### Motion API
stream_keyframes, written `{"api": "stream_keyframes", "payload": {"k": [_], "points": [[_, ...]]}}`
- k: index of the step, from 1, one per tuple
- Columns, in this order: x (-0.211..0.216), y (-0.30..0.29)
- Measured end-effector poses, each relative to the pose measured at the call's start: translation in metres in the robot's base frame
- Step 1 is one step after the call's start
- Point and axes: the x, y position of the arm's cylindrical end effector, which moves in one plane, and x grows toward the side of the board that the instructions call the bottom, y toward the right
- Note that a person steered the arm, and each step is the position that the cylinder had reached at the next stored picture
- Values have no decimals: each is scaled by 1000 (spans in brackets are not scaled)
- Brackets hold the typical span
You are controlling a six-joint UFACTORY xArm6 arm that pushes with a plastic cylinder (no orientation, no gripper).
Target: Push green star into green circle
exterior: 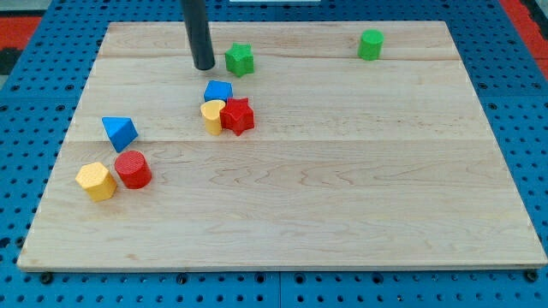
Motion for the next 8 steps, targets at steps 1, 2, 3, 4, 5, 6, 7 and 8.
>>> {"api": "stream_keyframes", "payload": {"k": [1,2,3,4,5,6,7,8], "points": [[0,6],[-6,6],[-8,10],[-8,29],[-8,54],[-8,87],[-8,90],[-11,93]]}}
